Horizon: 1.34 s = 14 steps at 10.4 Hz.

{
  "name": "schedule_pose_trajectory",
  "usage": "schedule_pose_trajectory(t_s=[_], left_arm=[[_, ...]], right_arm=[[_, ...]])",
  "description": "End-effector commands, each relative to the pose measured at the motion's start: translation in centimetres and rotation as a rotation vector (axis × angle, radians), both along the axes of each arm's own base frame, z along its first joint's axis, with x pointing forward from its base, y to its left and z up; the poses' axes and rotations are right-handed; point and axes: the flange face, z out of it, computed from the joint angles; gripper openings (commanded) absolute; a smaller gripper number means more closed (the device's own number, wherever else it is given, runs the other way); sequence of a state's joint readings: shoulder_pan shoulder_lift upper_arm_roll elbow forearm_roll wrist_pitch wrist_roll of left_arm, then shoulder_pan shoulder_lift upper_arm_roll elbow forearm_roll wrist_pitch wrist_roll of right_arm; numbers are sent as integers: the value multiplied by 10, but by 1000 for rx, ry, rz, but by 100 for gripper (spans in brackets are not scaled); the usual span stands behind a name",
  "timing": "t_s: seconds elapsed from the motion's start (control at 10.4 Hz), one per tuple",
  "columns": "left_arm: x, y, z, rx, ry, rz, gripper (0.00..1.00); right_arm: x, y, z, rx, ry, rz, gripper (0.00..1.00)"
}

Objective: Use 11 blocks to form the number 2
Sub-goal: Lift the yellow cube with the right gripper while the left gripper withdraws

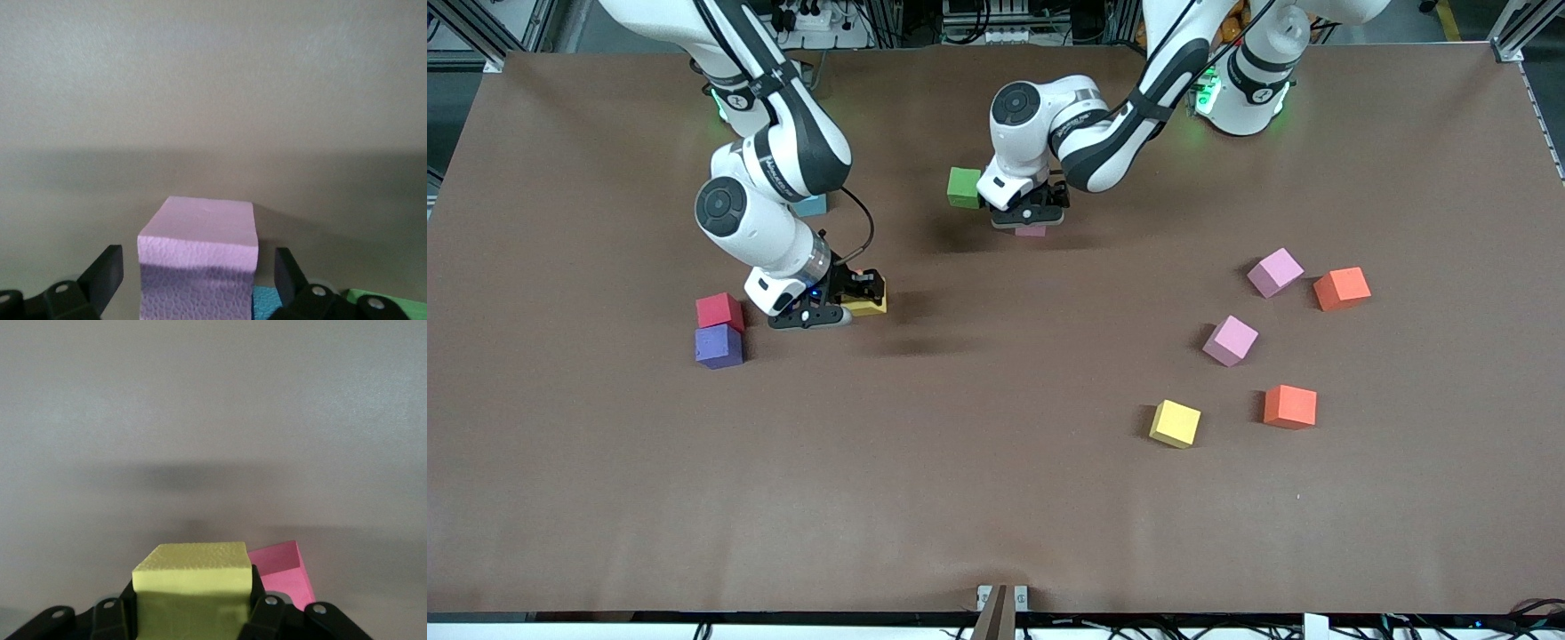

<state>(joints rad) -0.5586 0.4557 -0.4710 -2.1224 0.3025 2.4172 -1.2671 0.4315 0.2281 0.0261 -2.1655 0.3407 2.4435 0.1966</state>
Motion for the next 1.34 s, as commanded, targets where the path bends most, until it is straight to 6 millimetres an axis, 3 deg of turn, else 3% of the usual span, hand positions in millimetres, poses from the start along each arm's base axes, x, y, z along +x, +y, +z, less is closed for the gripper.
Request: schedule_pose_trajectory(t_s=[0.0, 0.19, 0.38, 0.58, 0.86, 1.25], left_arm=[[14, 6, 36, 11, -52, 55, 100], [38, 12, 53, -16, -74, 96, 100], [70, 32, 67, -35, -76, 186, 100], [103, 65, 65, 0, -57, 219, 100], [169, 113, 82, -31, -77, 253, 100], [232, 171, 115, 25, -61, 391, 100]], right_arm=[[-11, 6, 18, 12, 11, -46, 60], [-18, 9, 30, 11, 39, -49, 60], [-28, 18, 37, 8, 68, -62, 60], [-47, 52, 40, 4, 82, -105, 60], [-77, 103, 47, 11, 98, -165, 60], [-152, 203, 42, 39, 63, -211, 60]])
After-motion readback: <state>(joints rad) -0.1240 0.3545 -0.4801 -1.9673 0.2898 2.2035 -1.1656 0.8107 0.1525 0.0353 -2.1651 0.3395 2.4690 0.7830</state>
